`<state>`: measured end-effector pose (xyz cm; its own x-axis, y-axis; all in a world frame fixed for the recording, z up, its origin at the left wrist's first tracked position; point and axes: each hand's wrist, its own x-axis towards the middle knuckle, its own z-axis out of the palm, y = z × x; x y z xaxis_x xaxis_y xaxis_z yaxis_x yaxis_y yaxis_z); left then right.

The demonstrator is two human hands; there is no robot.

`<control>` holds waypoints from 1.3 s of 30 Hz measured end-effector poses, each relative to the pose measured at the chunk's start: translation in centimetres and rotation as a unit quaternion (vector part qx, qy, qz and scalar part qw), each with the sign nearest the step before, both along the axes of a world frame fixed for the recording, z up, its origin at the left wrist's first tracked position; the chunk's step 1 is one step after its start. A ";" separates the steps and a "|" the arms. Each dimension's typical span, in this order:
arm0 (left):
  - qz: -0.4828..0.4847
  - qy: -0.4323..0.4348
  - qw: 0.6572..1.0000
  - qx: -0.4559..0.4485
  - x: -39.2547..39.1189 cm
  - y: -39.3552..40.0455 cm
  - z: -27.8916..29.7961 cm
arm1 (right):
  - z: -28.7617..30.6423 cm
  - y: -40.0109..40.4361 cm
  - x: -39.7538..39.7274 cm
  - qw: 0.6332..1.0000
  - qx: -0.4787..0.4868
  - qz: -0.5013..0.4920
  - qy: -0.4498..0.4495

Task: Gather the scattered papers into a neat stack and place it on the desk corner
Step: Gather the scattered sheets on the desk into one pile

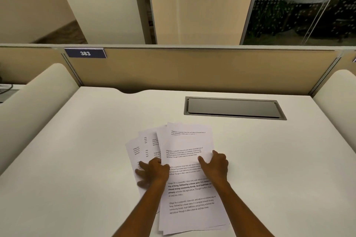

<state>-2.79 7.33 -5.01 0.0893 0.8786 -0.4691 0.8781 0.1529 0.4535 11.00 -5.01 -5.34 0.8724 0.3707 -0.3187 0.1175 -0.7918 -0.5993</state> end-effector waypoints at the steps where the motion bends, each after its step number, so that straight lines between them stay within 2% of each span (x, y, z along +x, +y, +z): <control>1: 0.012 0.002 1.000 0.002 -0.3 0.0 0.1 | 0.1 0.2 -0.1 1.000 0.007 0.004 0.005; 7: 0.036 -0.005 0.999 0.020 -1.9 0.8 -0.3 | 0.2 1.5 -0.8 0.998 0.018 0.046 0.025; 17: 0.125 -0.144 0.980 0.053 -4.1 2.9 1.7 | 0.0 4.8 -3.8 0.994 0.017 0.111 0.019; 28: 0.173 -0.287 0.940 -0.058 -6.0 5.3 1.9 | 0.0 6.4 -5.2 0.994 0.008 0.110 0.004; 36: 0.175 -0.348 0.907 -0.159 -6.5 6.8 2.3 | 0.2 6.4 -5.8 0.994 0.014 0.103 0.020; 39: 0.141 -0.332 0.922 -0.141 -6.9 7.5 2.0 | 0.3 6.1 -6.0 0.995 0.021 0.097 0.029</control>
<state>-9.69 14.84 -3.03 0.2250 0.7623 -0.6068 0.3290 0.5268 0.7838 5.01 1.11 -5.00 0.7637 0.5440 -0.3476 0.2292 -0.7318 -0.6418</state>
